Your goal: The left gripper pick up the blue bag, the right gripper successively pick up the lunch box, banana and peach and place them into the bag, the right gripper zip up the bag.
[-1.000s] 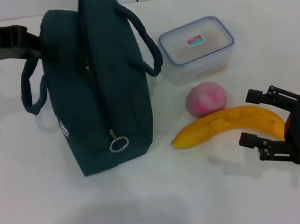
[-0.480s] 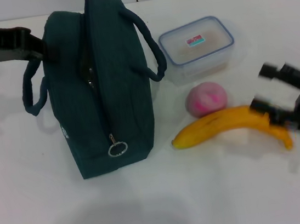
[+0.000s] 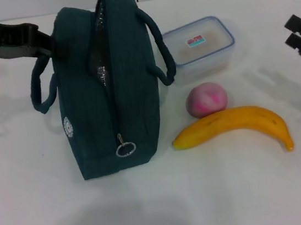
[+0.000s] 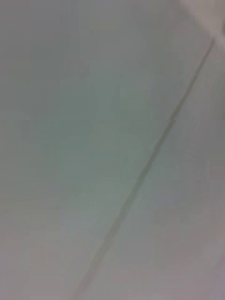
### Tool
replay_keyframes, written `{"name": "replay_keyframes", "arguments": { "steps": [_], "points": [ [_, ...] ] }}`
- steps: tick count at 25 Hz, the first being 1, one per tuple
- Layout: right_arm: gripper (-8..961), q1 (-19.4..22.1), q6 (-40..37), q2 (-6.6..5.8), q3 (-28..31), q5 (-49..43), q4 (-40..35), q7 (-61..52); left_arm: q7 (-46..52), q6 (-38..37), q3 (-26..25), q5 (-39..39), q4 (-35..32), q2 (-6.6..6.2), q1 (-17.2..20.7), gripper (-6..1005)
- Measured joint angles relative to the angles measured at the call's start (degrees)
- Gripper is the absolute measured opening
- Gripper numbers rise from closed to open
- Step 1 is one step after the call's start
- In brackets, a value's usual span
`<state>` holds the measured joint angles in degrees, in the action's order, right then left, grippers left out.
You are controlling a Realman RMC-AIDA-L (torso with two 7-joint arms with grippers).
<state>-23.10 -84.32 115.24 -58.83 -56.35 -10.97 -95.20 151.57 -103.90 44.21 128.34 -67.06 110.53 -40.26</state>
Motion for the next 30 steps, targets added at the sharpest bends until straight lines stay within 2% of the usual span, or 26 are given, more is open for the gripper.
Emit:
{"name": "replay_keyframes", "arguments": {
  "steps": [5,9,15,22,30],
  "points": [
    [816,-4.0,9.6,0.37,0.0,0.1,3.0,-7.0,-0.6,-0.1,0.2,-0.1,-0.2,0.07,-0.3,39],
    [814,-6.6,14.1,0.92,0.0,0.2,3.7,-8.6,-1.6,-0.2,0.3,-0.1,-0.3,0.07,-0.5,38],
    [811,-11.9,22.2,0.98,0.0,1.0,6.4,-10.8,-2.6,0.0,0.3,-0.1,0.6,0.14,-1.5,37],
    [808,-17.1,29.7,0.96,-0.3,1.1,7.9,-11.8,-3.1,0.0,0.3,-0.4,0.6,0.35,-1.9,36],
    [805,-20.9,35.0,0.95,-0.5,0.7,8.8,-11.8,-3.5,0.3,0.3,-0.7,0.6,0.90,-3.3,36]
  ]
}}
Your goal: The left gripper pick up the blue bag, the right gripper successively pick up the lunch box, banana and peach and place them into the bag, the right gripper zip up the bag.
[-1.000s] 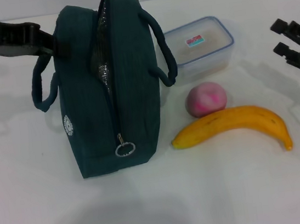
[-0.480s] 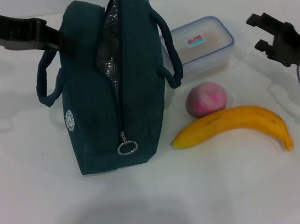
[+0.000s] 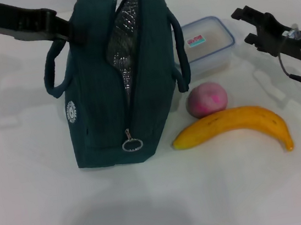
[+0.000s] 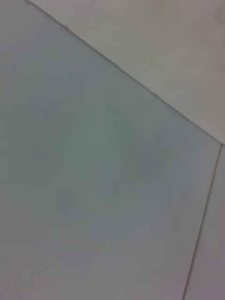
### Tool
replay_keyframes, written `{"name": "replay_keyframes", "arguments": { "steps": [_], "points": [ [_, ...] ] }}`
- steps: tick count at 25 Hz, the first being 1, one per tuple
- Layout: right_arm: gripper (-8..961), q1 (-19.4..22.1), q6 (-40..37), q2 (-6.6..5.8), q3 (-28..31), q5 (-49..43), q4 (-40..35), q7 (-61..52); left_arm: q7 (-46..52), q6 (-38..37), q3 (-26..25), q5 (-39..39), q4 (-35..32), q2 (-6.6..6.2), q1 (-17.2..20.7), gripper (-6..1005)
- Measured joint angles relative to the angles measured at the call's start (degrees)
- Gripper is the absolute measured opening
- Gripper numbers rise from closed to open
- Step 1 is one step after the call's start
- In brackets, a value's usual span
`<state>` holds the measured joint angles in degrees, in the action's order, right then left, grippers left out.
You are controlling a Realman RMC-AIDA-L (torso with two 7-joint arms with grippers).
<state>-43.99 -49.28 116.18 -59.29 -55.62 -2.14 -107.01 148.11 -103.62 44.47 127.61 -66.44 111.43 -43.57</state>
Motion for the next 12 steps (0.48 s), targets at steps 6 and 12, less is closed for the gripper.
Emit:
{"name": "replay_keyframes", "arguments": {
  "steps": [6,12],
  "points": [
    [802,-3.4,1.4,0.01,-0.1,-0.3,2.0,0.0,0.0,0.4,0.0,0.0,0.0,0.01,-0.1,36],
    [799,-4.7,1.8,0.01,-0.1,-0.4,2.8,0.0,0.0,0.7,-0.1,0.1,0.0,-0.27,-0.1,37]
  ]
}}
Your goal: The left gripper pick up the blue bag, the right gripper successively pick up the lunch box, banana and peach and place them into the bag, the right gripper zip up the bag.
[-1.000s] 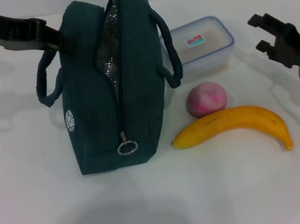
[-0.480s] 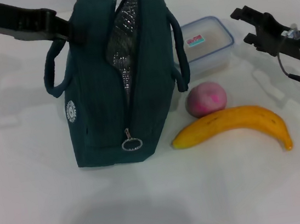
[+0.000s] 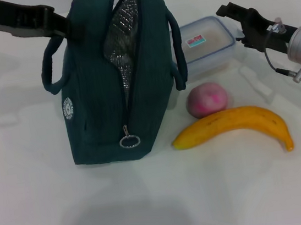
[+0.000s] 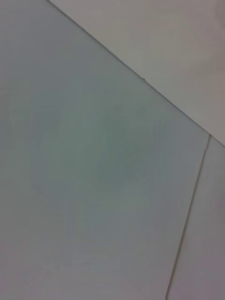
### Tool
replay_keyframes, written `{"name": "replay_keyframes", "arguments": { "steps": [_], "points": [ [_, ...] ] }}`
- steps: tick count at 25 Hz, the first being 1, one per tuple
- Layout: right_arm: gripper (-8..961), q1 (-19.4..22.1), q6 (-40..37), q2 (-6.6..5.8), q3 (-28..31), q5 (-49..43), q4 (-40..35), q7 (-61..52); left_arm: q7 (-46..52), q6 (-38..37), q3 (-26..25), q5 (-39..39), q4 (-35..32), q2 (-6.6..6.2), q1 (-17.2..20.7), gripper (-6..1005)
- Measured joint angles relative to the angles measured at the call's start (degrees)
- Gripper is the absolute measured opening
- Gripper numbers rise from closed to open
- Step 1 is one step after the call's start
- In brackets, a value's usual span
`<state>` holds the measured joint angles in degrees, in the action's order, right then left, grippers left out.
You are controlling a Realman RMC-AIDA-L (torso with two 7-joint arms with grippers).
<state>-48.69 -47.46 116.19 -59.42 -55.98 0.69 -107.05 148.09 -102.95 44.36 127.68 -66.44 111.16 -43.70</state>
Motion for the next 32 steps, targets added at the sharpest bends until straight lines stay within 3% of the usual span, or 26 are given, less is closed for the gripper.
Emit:
{"name": "replay_keyframes", "arguments": {
  "steps": [17,28,32],
  "points": [
    [792,-1.6,-0.2,0.00,-0.3,-0.1,-0.2,0.0,-0.4,1.4,-0.1,0.3,0.7,-0.39,0.0,37],
    [787,0.6,-1.4,-0.01,-4.7,-0.2,-2.9,0.0,-0.7,1.4,0.1,0.3,0.7,-0.45,0.2,35],
    [597,1.3,-1.5,-0.01,-5.2,-0.2,-3.9,0.1,-0.7,1.3,0.1,0.1,0.7,-0.63,0.5,36]
  ]
}}
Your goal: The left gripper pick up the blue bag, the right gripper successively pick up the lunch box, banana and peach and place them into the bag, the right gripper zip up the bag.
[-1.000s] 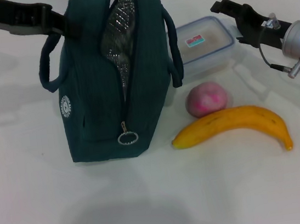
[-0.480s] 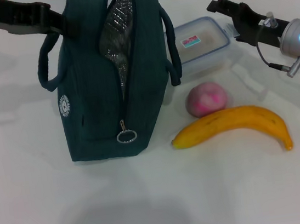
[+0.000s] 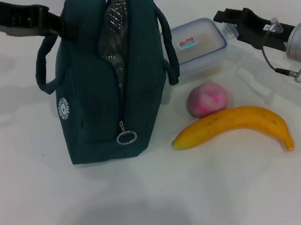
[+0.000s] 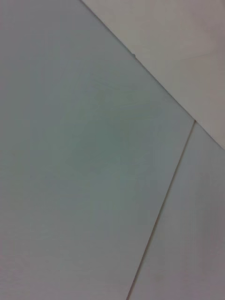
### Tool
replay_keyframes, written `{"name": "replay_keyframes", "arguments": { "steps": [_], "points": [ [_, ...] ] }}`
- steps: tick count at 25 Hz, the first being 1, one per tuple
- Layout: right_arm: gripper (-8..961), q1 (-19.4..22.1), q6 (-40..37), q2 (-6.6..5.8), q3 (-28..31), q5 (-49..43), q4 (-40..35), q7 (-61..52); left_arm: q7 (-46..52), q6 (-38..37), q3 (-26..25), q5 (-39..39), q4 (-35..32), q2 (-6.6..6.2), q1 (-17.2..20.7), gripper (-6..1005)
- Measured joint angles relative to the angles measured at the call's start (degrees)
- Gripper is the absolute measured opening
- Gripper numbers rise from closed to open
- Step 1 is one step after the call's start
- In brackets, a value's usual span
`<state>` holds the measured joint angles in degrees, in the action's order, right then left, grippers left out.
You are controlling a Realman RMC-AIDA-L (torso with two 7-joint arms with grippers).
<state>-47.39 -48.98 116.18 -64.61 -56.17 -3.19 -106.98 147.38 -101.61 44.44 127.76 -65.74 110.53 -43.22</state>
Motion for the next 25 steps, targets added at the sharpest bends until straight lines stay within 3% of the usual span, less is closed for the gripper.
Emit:
{"name": "replay_keyframes", "arguments": {
  "steps": [4,14,25],
  "points": [
    [346,0.0,-0.1,0.00,-0.5,0.0,0.0,0.0,0.0,-0.1,0.0,-0.1,0.0,-0.05,0.1,36],
    [133,0.0,-0.3,0.00,-2.6,0.0,-0.4,0.1,-0.7,-0.1,-0.2,-0.1,0.0,-0.05,0.1,35],
    [99,4.3,-3.9,0.01,-2.6,0.6,-4.1,0.5,-0.8,0.0,-0.5,0.0,0.4,-0.05,0.3,36]
  ]
}}
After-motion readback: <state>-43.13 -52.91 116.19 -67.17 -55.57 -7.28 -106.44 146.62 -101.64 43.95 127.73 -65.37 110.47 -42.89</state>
